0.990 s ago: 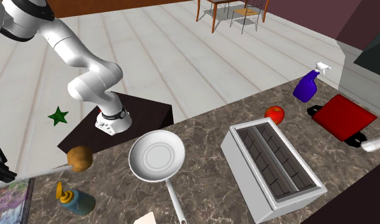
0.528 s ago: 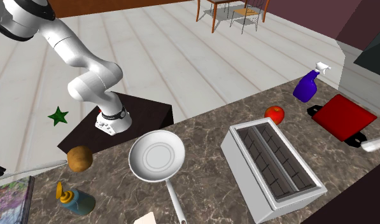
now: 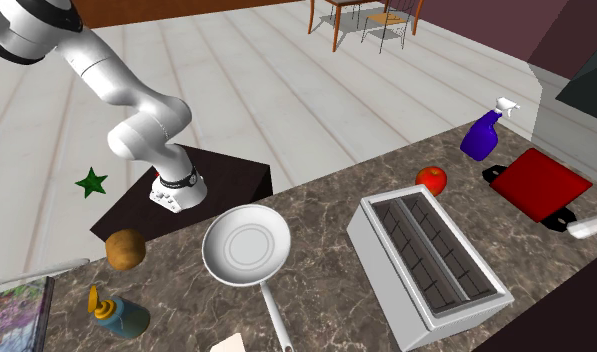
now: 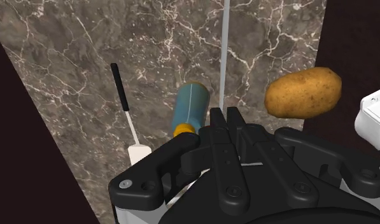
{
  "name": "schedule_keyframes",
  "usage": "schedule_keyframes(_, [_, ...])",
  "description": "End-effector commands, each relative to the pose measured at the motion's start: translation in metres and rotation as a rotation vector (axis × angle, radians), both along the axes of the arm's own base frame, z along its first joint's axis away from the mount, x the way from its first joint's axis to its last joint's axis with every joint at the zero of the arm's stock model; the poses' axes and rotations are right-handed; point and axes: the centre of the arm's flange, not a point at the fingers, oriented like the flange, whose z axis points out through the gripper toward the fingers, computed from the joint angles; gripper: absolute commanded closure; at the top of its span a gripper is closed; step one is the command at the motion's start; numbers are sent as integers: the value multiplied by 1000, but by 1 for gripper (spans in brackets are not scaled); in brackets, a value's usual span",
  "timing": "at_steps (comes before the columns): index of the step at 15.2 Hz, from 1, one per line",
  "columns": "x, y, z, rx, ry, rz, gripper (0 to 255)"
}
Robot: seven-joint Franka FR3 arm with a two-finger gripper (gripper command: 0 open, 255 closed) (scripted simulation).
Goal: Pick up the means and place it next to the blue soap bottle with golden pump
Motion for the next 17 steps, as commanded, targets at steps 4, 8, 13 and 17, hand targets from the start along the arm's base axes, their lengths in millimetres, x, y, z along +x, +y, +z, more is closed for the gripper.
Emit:
schedule_keyframes(4, [29,-57,0,-1,1,0,255])
schedule_keyframes(8, [46,-93,-5,-1,1,0,255])
schedule_keyframes(13, [46,-93,-32,-1,1,0,255])
schedule_keyframes(17, [46,-93,-53,-1,1,0,255])
